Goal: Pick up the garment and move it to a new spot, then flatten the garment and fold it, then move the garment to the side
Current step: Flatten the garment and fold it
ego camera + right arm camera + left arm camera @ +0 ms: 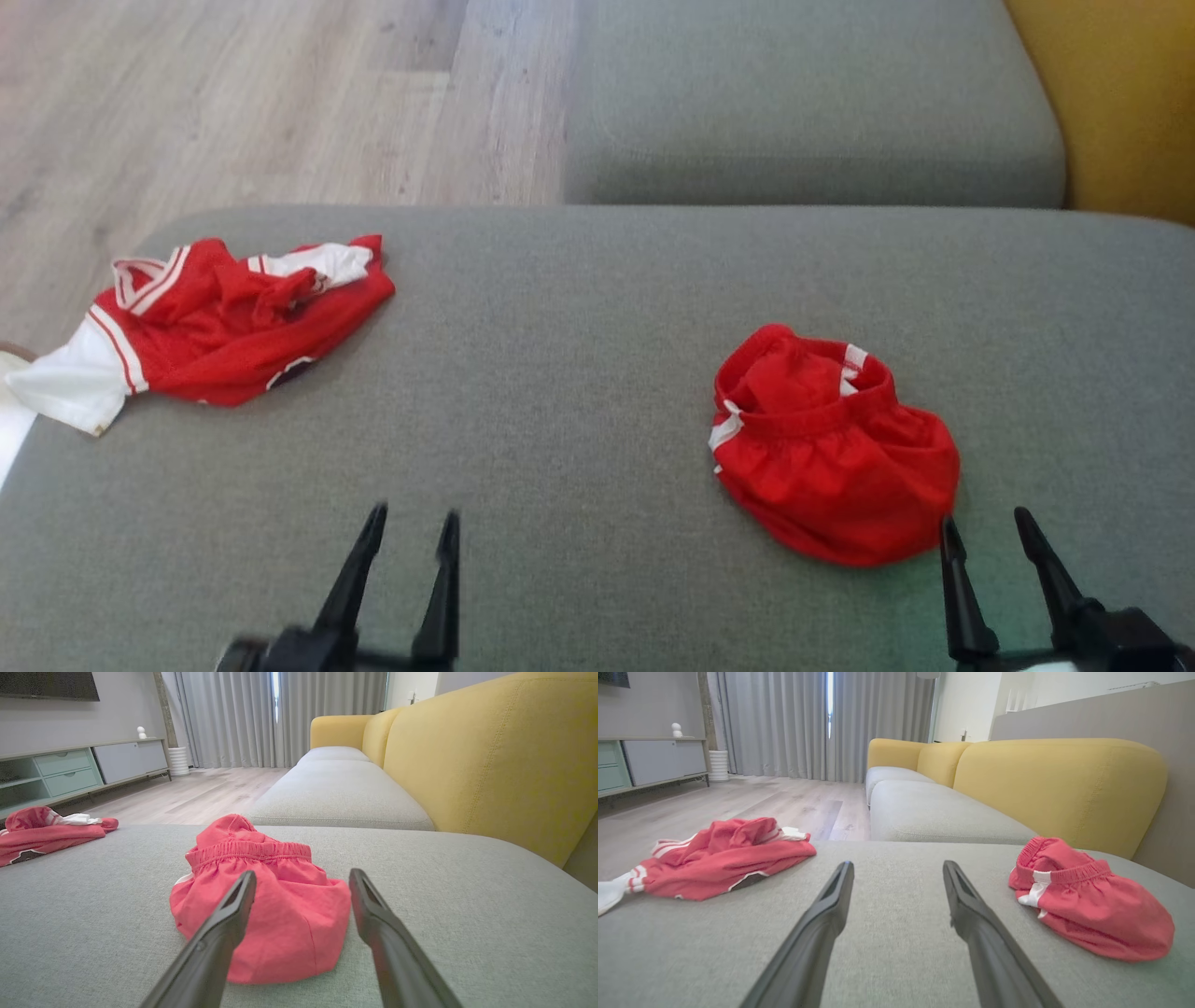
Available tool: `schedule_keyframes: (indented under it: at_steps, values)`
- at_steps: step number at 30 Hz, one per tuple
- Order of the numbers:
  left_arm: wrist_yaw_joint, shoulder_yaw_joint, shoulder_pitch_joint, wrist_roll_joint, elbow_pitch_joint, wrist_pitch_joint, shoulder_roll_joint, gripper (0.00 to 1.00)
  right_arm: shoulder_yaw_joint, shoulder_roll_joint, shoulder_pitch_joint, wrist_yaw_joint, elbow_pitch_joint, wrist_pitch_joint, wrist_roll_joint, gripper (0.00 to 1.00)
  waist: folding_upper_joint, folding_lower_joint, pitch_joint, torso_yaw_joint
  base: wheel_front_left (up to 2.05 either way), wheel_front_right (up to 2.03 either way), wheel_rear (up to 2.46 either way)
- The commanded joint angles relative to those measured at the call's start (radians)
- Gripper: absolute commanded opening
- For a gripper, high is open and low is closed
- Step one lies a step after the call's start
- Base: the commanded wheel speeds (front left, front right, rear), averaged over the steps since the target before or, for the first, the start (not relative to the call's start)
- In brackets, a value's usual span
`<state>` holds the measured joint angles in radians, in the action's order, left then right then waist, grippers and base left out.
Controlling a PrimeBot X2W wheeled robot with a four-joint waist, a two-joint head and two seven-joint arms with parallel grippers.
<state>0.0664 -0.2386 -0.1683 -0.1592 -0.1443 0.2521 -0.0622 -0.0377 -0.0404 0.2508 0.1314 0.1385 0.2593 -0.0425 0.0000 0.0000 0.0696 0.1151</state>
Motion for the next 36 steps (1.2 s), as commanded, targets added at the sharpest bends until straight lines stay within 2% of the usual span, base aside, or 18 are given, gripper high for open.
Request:
schedule_keyframes:
  at_steps: [1, 4, 9, 15, 20, 26, 32, 36]
  values:
    - [0.006, 0.019, 0.08, -0.002, 0.025, 0.01, 0.009, 1.0, 0.024, -0.01, -0.059, -0.001, -0.037, 0.002, 0.007, 1.0, 0.0, 0.0, -0.015, -0.002, 0.0, 0.0, 0.0]
    - [0.035, -0.008, 0.183, -0.007, 0.005, -0.022, -0.015, 1.0, 0.032, -0.01, -0.07, -0.001, -0.04, 0.002, 0.014, 1.0, 0.0, 0.0, -0.041, -0.009, 0.0, 0.0, 0.0]
    - [0.062, -0.107, 0.408, -0.051, 0.024, -0.193, -0.101, 1.0, 0.064, -0.01, -0.097, -0.001, -0.044, 0.002, 0.033, 1.0, 0.0, 0.0, -0.091, -0.042, 0.0, 0.0, 0.0]
    - [0.064, -0.292, 0.702, -0.245, 0.052, -0.39, -0.189, 1.0, 0.072, -0.01, -0.146, -0.001, -0.055, 0.002, 0.054, 1.0, 0.0, 0.0, -0.178, -0.091, 0.0, 0.0, 0.0]
    - [0.064, -0.428, 0.912, -0.493, 0.011, -0.489, -0.185, 1.0, 0.084, -0.01, -0.189, -0.001, -0.058, 0.002, 0.055, 1.0, 0.0, 0.0, -0.245, -0.147, 0.0, 0.0, 0.0]
    - [0.064, -0.54, 1.084, -0.774, -0.148, -0.641, -0.124, 1.0, 0.119, -0.01, -0.242, -0.001, -0.06, 0.002, 0.033, 1.0, 0.0, 0.0, -0.329, -0.239, 0.0, 0.0, 0.0]
    - [0.064, -0.627, 1.152, -0.893, -0.236, -0.722, -0.104, 1.0, 0.135, -0.01, -0.271, -0.001, -0.059, 0.002, 0.001, 1.0, 0.0, 0.0, -0.387, -0.322, 0.0, 0.0, 0.0]
    - [0.064, -0.677, 1.174, -0.905, -0.256, -0.73, -0.116, 1.0, 0.14, -0.01, -0.28, -0.001, -0.059, 0.002, -0.013, 1.0, 0.0, 0.0, -0.413, -0.356, 0.0, 0.0, 0.0]
